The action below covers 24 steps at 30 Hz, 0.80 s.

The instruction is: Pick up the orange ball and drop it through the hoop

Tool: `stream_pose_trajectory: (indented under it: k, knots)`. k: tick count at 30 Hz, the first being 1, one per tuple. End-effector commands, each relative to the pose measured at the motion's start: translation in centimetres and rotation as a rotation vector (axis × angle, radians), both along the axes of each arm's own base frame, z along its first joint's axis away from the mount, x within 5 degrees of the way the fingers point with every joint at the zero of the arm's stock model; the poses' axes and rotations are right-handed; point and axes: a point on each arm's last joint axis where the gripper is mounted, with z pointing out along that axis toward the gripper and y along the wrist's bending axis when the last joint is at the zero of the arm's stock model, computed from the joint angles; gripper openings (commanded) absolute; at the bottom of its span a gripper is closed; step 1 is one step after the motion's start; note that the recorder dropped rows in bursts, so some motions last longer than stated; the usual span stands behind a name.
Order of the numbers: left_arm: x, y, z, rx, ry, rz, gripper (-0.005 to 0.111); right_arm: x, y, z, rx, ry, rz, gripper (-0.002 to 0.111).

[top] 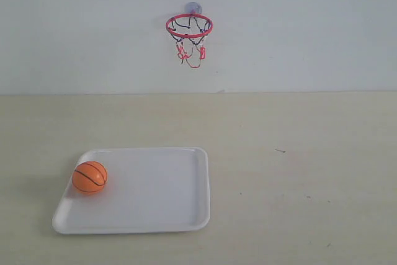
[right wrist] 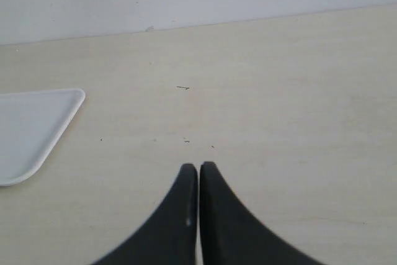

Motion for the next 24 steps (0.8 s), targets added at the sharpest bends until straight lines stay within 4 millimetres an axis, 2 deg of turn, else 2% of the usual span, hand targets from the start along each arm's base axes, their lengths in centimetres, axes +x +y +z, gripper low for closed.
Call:
stream_pose_trajectory:
  k: [1,4,7,9,14,17,22,24]
  knots:
    - [4.1,-0.3,-0.9,0.044,0.304,-0.023,0.004,0.0,0.0,0.1,-0.006,-0.016,0.003,0.0]
    - [6.6,-0.5,-2.6,0.052,0.406,-0.029,0.004,0.0,0.0,0.1,-0.006,-0.016,0.003,0.0]
    - [8.7,-0.7,-3.6,0.235,0.372,-0.137,0.004,0.0,0.0,0.1,-0.006,-0.016,0.003,0.0]
    - [10.1,-1.1,-4.3,0.286,0.416,-0.207,0.004,0.0,0.0,0.1,-0.006,-0.016,0.003,0.0]
    - [14.2,-2.0,-6.4,0.254,0.582,-0.301,0.007,0.0,0.0,0.1,-0.006,-0.016,0.003,0.0]
    - [16.3,-2.5,-7.3,0.249,0.666,-0.364,0.023,0.0,0.0,0.1,-0.006,-0.016,0.003,0.0]
    - [19.3,-3.4,-8.6,0.225,0.745,-0.446,0.064,0.0,0.0,0.1,-0.006,-0.016,0.003,0.0]
    - [20.3,-3.6,-9.2,0.211,0.749,-0.459,0.075,0.0,0.0,0.1,-0.006,-0.016,0.003,0.0]
